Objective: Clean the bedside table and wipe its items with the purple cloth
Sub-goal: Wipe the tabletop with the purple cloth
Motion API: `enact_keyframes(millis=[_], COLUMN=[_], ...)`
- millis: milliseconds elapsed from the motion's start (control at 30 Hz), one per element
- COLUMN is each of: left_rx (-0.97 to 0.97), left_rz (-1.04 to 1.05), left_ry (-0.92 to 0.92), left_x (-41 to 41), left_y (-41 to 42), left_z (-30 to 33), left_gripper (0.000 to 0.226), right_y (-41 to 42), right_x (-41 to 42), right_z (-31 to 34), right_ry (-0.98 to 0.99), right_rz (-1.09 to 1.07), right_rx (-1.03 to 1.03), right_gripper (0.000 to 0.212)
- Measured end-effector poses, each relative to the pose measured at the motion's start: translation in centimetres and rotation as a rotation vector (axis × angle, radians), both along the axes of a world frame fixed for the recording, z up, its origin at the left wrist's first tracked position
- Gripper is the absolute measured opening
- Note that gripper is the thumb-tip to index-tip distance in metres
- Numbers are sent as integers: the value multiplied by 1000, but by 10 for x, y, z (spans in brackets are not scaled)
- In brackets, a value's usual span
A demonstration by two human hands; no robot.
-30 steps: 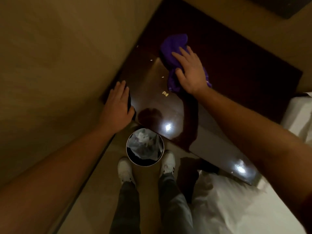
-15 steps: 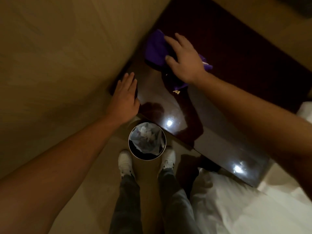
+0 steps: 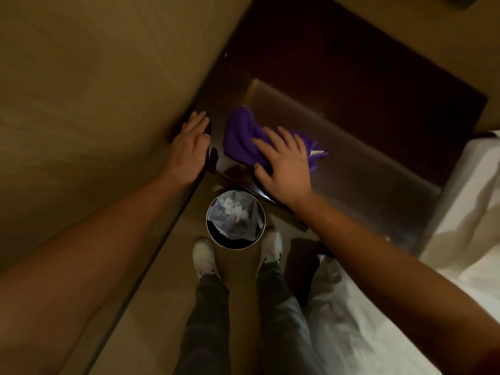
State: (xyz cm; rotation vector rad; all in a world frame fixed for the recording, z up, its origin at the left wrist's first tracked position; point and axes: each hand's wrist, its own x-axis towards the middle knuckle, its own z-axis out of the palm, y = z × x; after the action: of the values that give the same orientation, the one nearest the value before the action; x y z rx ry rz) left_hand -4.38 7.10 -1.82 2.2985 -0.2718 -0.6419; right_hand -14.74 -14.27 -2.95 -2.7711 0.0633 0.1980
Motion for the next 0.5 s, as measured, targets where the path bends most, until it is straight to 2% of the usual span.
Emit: enact_keyframes(millis=[300,500], left_rx=[63,104], left_rz=[-59,-97], left_ry=[5,-14], left_x=[8,8], left_y=[4,6], left_z=[0,1], left_gripper=[67,50], right_y=[67,93], right_x=[-61,-85], right_z=[-10,-10], right_ry=[-146,-191], right_rz=[-87,-138], right_rx=[137,238], right_gripper=[45,36])
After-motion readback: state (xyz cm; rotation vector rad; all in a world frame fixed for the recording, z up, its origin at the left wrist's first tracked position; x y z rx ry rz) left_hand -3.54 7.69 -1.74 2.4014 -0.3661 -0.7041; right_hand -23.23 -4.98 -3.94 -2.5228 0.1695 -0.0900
